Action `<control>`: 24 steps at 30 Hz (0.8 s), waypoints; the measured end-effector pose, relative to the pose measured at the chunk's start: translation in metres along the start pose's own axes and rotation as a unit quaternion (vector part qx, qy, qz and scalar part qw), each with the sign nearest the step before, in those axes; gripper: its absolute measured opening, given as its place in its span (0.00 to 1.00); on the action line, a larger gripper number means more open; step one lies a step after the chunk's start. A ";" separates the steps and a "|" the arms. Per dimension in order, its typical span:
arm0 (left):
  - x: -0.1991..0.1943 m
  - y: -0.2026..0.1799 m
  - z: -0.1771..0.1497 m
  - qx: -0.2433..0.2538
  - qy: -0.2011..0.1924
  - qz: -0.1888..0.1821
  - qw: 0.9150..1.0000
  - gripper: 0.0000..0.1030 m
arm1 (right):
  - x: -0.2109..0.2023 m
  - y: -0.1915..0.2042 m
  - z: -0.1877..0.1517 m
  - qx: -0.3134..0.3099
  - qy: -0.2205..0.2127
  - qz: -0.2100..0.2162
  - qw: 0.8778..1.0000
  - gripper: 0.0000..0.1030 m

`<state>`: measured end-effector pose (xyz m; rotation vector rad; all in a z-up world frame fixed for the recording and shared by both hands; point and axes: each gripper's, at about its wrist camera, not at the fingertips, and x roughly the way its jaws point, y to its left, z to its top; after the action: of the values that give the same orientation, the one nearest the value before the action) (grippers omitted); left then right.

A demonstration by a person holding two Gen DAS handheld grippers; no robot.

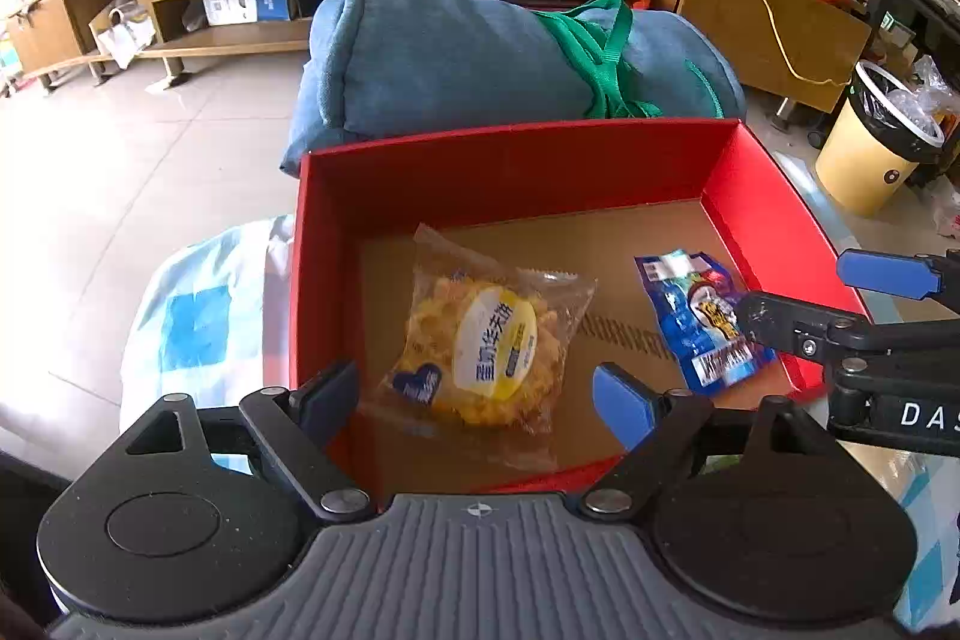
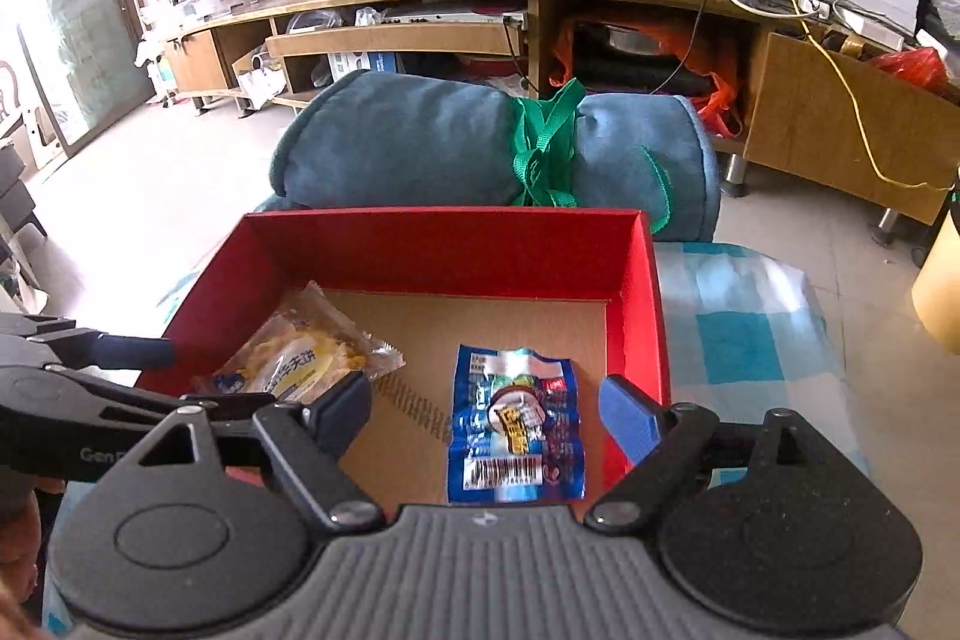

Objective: Organize snacks
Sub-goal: 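Carry both packets into the red box and open both tools, then move the right tool to the round bun bag and grasp it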

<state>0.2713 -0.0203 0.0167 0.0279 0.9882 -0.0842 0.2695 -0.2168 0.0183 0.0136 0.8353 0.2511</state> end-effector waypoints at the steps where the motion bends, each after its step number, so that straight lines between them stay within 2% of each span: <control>1: -0.002 0.000 -0.002 0.000 -0.002 -0.001 1.000 0.87 | -0.002 0.000 -0.001 0.001 -0.001 0.001 1.000 0.78; 12: -0.013 -0.002 -0.023 -0.003 0.012 -0.017 1.000 0.88 | -0.024 -0.008 -0.020 0.017 0.005 0.000 1.000 0.79; 16: -0.019 -0.005 -0.029 0.009 0.003 -0.008 1.000 0.89 | -0.027 -0.009 -0.029 0.014 0.015 -0.004 1.000 0.79; 24: -0.029 -0.001 -0.038 -0.009 0.002 -0.020 1.000 0.90 | -0.037 -0.013 -0.039 0.023 0.020 0.000 1.000 0.79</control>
<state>0.2236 -0.0176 0.0196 -0.0084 0.9946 -0.1124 0.2203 -0.2415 0.0177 0.0523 0.8814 0.2317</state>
